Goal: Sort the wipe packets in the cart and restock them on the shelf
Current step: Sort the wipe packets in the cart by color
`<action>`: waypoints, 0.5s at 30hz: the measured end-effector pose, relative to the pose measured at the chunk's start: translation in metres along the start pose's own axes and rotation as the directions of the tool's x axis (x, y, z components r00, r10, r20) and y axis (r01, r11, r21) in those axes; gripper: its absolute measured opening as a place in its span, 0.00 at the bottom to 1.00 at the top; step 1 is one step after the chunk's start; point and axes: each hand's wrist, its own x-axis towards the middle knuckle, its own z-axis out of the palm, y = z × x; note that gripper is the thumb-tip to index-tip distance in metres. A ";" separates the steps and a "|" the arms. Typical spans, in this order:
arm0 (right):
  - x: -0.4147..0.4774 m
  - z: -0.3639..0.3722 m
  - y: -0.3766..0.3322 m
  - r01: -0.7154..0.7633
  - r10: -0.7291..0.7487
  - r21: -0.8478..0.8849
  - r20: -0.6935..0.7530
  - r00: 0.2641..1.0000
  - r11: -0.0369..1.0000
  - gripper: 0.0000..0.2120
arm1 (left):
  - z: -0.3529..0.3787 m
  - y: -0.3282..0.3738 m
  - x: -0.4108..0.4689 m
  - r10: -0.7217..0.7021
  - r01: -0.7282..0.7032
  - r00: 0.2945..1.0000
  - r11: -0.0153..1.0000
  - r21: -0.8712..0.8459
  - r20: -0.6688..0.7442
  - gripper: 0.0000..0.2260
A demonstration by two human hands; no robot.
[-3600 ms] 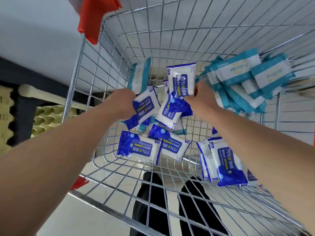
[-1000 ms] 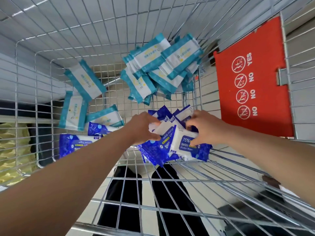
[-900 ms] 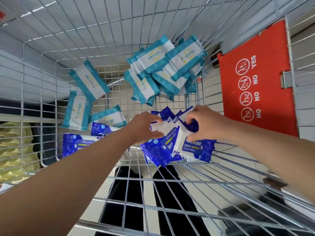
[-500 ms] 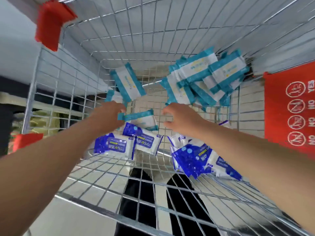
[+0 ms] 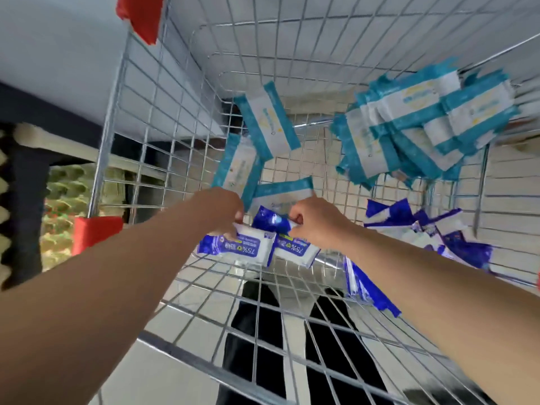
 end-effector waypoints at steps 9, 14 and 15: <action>-0.021 -0.079 0.002 -0.028 0.059 0.322 -0.087 0.995 0.946 0.04 | -0.050 0.003 -0.028 -0.009 -0.022 0.996 0.934 -0.358 -0.085 0.17; -0.076 -0.143 0.042 -0.066 0.106 0.334 -0.104 0.989 0.940 0.04 | -0.080 0.065 -0.038 0.016 -0.111 0.982 0.852 -0.513 -0.186 0.14; -0.088 -0.150 0.053 -0.081 0.113 0.298 -0.092 0.989 0.951 0.05 | -0.081 0.083 -0.035 0.042 -0.143 0.980 0.834 -0.534 -0.197 0.14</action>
